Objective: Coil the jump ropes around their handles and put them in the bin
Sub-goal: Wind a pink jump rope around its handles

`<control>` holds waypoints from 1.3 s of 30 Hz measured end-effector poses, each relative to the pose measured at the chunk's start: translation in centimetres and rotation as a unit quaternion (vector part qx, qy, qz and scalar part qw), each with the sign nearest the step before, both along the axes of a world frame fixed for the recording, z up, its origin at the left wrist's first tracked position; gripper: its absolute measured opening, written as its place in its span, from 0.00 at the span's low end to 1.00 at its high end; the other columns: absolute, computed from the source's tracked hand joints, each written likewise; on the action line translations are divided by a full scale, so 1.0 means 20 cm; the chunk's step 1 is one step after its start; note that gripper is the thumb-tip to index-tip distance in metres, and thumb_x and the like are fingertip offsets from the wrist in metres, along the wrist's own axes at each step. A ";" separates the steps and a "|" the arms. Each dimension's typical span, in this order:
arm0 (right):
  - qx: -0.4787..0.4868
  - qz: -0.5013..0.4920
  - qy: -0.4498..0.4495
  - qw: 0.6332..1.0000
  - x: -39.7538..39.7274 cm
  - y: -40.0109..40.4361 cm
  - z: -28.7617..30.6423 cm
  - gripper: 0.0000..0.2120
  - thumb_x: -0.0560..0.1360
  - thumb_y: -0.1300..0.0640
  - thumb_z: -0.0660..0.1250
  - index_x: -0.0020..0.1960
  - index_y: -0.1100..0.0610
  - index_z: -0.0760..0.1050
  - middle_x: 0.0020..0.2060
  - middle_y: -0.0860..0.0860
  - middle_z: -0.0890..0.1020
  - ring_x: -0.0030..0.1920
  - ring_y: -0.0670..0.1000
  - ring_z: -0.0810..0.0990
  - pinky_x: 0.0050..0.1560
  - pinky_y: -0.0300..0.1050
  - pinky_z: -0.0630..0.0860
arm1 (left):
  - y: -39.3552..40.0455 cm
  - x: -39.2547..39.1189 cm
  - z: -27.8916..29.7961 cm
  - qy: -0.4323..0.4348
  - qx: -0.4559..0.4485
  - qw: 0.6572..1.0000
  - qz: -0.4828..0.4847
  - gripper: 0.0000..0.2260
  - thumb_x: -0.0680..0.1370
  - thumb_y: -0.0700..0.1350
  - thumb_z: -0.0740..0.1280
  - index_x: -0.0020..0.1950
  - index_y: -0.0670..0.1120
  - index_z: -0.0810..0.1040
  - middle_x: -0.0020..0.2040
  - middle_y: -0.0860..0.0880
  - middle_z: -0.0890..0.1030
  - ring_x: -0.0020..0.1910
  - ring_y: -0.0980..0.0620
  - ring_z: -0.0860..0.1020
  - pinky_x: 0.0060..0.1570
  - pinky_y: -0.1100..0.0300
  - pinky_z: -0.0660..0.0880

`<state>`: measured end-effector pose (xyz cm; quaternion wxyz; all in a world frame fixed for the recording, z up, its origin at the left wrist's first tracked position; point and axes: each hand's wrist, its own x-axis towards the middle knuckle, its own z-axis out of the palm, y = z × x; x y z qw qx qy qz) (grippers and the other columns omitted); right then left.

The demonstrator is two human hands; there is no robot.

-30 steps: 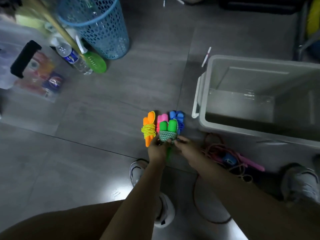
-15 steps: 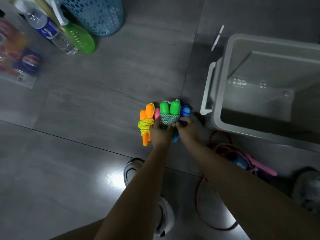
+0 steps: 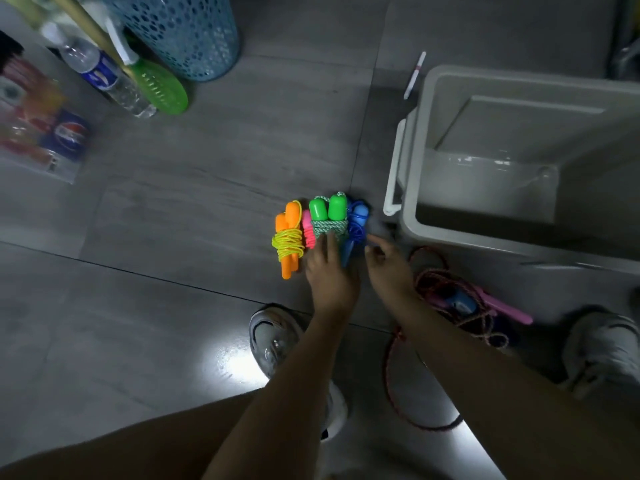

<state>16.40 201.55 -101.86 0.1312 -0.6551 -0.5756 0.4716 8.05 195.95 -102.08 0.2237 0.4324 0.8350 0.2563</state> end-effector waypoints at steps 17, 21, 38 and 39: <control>-0.011 -0.007 -0.112 0.994 0.99 -0.32 0.07 0.27 0.73 0.45 0.54 0.61 0.61 0.76 0.57 0.62 0.78 0.58 0.63 0.75 0.61 0.56 0.70 | -0.14 0.76 0.01 -0.135 -0.095 0.974 -0.152 0.21 0.72 0.47 0.54 0.56 0.40 0.80 0.54 0.39 0.81 0.53 0.40 0.77 0.55 0.54 0.71; -0.059 -0.028 -0.080 0.995 1.10 -0.30 -0.04 0.16 0.78 0.54 0.61 0.63 0.60 0.74 0.58 0.59 0.78 0.60 0.60 0.75 0.61 0.58 0.73 | -0.10 0.81 -0.12 -0.189 -0.121 0.969 -0.105 0.20 0.76 0.53 0.55 0.59 0.45 0.78 0.55 0.42 0.80 0.54 0.44 0.78 0.56 0.49 0.75; -0.174 -0.162 0.002 0.971 1.16 -0.07 -0.18 0.08 0.76 0.53 0.67 0.54 0.52 0.80 0.45 0.51 0.82 0.40 0.48 0.79 0.39 0.39 0.73 | 0.06 0.81 -0.10 -0.219 -0.175 0.951 -0.129 0.21 0.77 0.44 0.68 0.68 0.41 0.67 0.54 0.51 0.76 0.50 0.53 0.77 0.43 0.75 0.70; -0.174 -0.177 0.010 0.969 1.16 -0.08 -0.18 0.07 0.76 0.54 0.67 0.52 0.53 0.80 0.43 0.50 0.82 0.41 0.48 0.78 0.40 0.38 0.72 | 0.06 0.80 -0.11 -0.214 -0.177 0.951 -0.134 0.22 0.77 0.44 0.68 0.68 0.41 0.67 0.55 0.49 0.77 0.51 0.51 0.78 0.43 0.74 0.70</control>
